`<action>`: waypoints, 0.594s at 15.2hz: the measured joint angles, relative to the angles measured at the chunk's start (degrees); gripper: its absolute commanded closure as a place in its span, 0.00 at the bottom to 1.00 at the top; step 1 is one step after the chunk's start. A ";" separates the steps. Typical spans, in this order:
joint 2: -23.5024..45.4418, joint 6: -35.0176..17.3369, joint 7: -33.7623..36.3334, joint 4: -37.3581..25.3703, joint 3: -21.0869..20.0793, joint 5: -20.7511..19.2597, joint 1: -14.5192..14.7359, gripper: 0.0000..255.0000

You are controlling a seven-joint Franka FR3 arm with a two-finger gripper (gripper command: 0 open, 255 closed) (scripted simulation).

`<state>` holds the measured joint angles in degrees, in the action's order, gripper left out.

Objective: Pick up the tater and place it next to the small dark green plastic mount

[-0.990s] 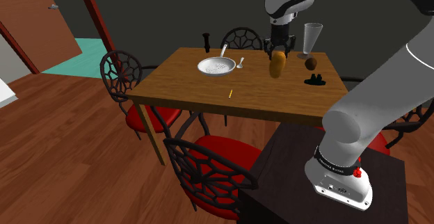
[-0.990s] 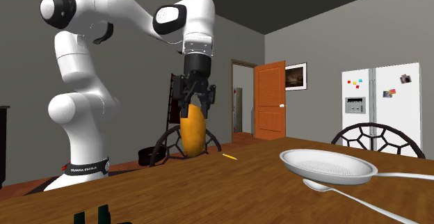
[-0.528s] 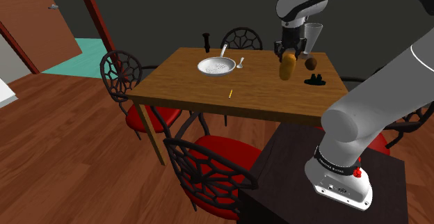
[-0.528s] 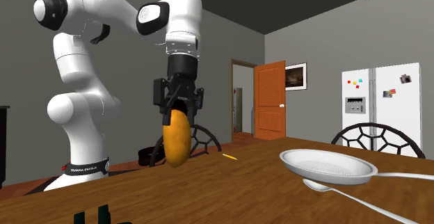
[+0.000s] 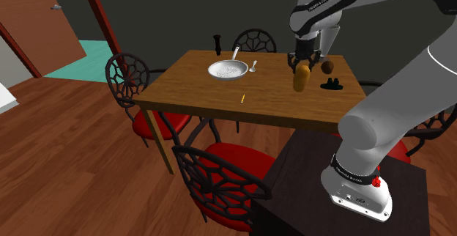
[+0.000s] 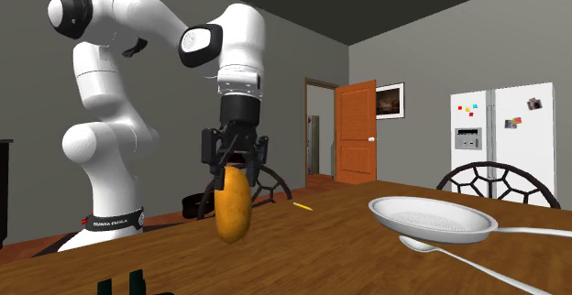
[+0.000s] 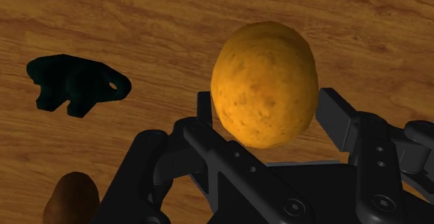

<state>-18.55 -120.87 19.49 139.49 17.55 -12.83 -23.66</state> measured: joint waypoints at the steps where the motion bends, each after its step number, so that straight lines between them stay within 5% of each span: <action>1: 0.29 -0.76 0.08 0.48 0.06 -0.03 0.00 1.00; 9: 3.43 -7.89 0.20 3.55 0.80 -0.12 -0.06 1.00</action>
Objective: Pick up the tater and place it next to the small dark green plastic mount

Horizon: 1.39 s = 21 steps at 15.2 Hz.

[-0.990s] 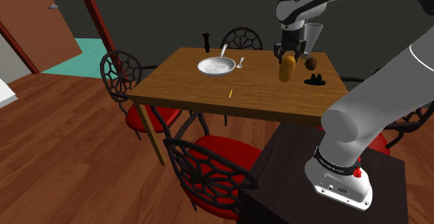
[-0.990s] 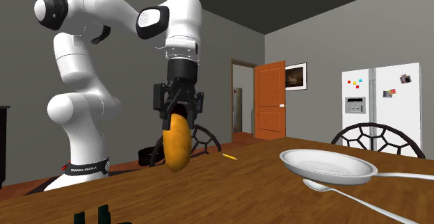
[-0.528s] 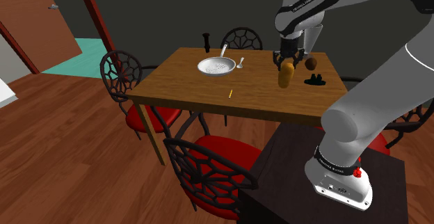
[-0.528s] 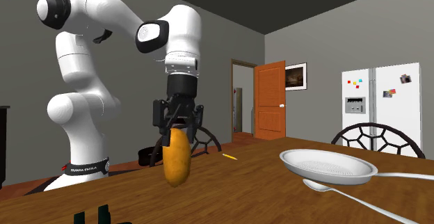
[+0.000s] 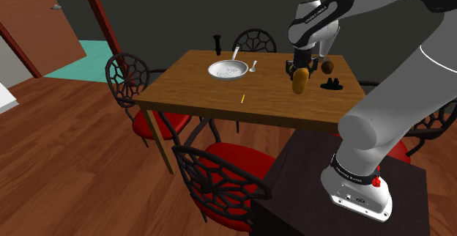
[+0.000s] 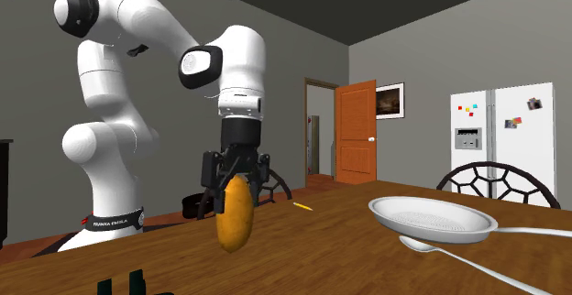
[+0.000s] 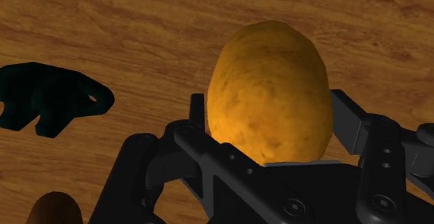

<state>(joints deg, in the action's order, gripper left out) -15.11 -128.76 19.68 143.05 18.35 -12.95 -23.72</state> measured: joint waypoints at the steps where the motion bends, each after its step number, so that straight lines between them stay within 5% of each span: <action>1: 0.56 -0.88 0.05 0.35 0.06 0.05 0.03 1.00; 10: 2.35 -4.17 0.15 1.31 0.43 0.02 -0.03 1.00; 11: 2.14 -4.30 0.20 1.53 0.41 -0.07 -0.05 0.00; 17: 2.57 -4.00 0.16 1.19 0.37 0.16 0.08 0.00; 21: -0.78 2.36 0.43 -0.83 -0.49 0.15 0.24 0.00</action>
